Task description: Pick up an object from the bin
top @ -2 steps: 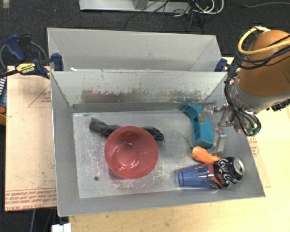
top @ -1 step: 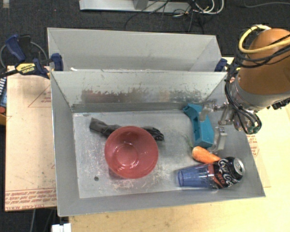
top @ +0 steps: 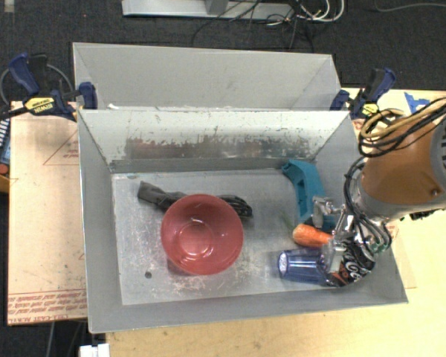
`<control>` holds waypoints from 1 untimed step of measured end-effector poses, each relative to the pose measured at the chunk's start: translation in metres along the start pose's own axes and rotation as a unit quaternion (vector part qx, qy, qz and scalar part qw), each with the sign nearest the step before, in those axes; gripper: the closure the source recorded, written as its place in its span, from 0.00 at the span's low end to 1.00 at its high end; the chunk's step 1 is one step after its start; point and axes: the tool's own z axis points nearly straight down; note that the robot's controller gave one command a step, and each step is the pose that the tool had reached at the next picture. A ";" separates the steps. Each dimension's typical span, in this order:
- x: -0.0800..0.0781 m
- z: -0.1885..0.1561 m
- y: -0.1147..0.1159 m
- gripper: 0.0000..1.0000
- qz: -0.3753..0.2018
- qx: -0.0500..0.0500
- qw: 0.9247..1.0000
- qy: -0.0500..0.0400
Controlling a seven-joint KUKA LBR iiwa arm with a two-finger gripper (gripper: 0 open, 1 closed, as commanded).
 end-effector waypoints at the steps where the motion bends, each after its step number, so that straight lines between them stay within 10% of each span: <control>1: -0.002 -0.013 0.006 0.00 0.000 0.000 1.000 0.003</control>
Offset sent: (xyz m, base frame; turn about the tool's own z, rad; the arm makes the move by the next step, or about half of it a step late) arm 0.0147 -0.0037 -0.0012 0.1019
